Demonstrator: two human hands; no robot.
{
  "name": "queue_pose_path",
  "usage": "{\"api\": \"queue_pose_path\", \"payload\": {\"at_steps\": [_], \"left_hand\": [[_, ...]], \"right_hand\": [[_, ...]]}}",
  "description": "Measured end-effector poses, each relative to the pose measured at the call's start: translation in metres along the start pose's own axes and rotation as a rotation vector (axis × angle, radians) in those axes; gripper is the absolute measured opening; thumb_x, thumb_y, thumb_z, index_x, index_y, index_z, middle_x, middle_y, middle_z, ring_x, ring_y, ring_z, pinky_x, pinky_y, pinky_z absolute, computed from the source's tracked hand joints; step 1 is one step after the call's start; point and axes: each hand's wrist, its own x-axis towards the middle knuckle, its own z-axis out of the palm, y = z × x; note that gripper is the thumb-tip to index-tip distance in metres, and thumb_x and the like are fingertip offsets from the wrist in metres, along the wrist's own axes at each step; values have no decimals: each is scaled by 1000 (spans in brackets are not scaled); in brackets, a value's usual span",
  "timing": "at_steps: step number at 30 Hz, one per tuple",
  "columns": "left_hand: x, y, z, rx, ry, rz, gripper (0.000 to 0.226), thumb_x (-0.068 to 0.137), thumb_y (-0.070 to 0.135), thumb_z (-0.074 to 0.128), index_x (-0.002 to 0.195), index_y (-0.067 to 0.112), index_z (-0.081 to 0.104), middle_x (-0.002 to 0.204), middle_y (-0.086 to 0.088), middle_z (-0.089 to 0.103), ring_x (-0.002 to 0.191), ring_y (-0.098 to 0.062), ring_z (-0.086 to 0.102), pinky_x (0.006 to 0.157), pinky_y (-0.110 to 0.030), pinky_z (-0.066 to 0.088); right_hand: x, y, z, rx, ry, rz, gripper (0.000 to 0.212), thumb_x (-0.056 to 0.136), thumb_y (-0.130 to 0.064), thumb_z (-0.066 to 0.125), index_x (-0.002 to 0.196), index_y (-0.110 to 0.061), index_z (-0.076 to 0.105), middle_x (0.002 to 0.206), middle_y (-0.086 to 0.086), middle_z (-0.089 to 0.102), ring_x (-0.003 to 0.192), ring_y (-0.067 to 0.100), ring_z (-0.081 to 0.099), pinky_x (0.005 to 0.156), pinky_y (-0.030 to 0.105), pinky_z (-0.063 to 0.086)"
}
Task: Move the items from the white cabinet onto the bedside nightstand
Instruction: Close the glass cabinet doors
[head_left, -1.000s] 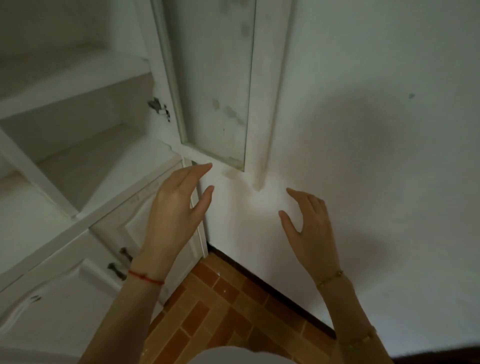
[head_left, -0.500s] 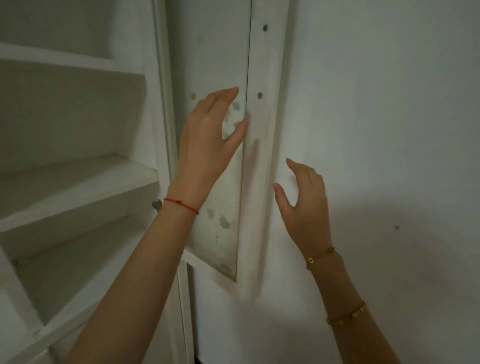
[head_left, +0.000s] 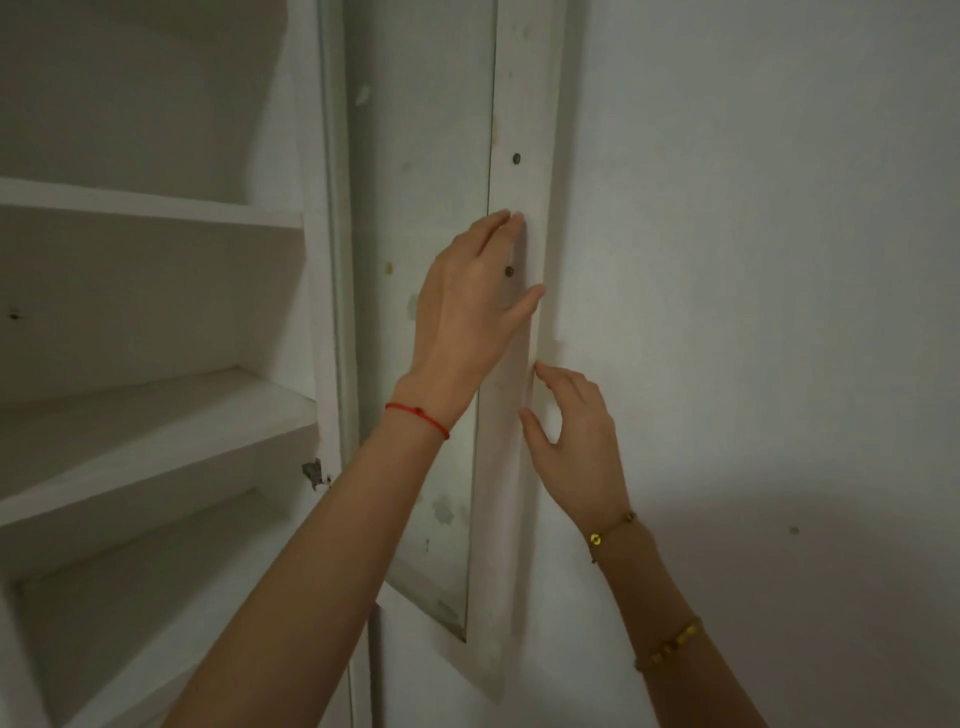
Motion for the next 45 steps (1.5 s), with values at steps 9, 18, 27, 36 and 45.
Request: {"api": "queue_pose_path", "payload": {"at_steps": [9,18,27,36,45], "left_hand": [[-18,5,-29,2,41,-17,64,87,25,71,143,5,47,146,-8,50,133,-20,49,111,-35,42],[-56,-20,-125,45,200,-37,54,90,22,69,138,2,52,137,-7,57,123,-16,58,107,-27,45],[-85,-71,-224,370,172,-138,64,86,29,74,139,2,50,140,-8,54,130,-17,52,112,-24,39],[-105,-163,-300,516,100,-268,61,89,27,70,143,8,48,143,-3,52,132,-15,49,105,-2,25],[-120,-242,-328,487,44,-240,63,89,30,70,144,10,47,145,-3,51,133,-15,49,109,-18,35]], "right_hand": [[-13,-23,-4,76,24,-110,43,87,-13,66,129,-7,56,123,2,60,117,14,51,103,15,36],[-37,-98,38,351,69,-326,42,87,-6,69,127,-2,57,123,5,61,119,17,53,104,29,42],[-40,-185,117,609,-52,-386,49,90,-11,67,135,-1,49,136,7,52,132,15,45,111,34,37],[-30,-263,205,493,-208,-456,64,87,-9,66,144,-7,37,147,4,39,137,12,35,117,26,25],[-23,-300,268,416,-121,-406,65,86,-9,69,144,-8,40,142,4,44,133,14,41,115,27,30]]}}
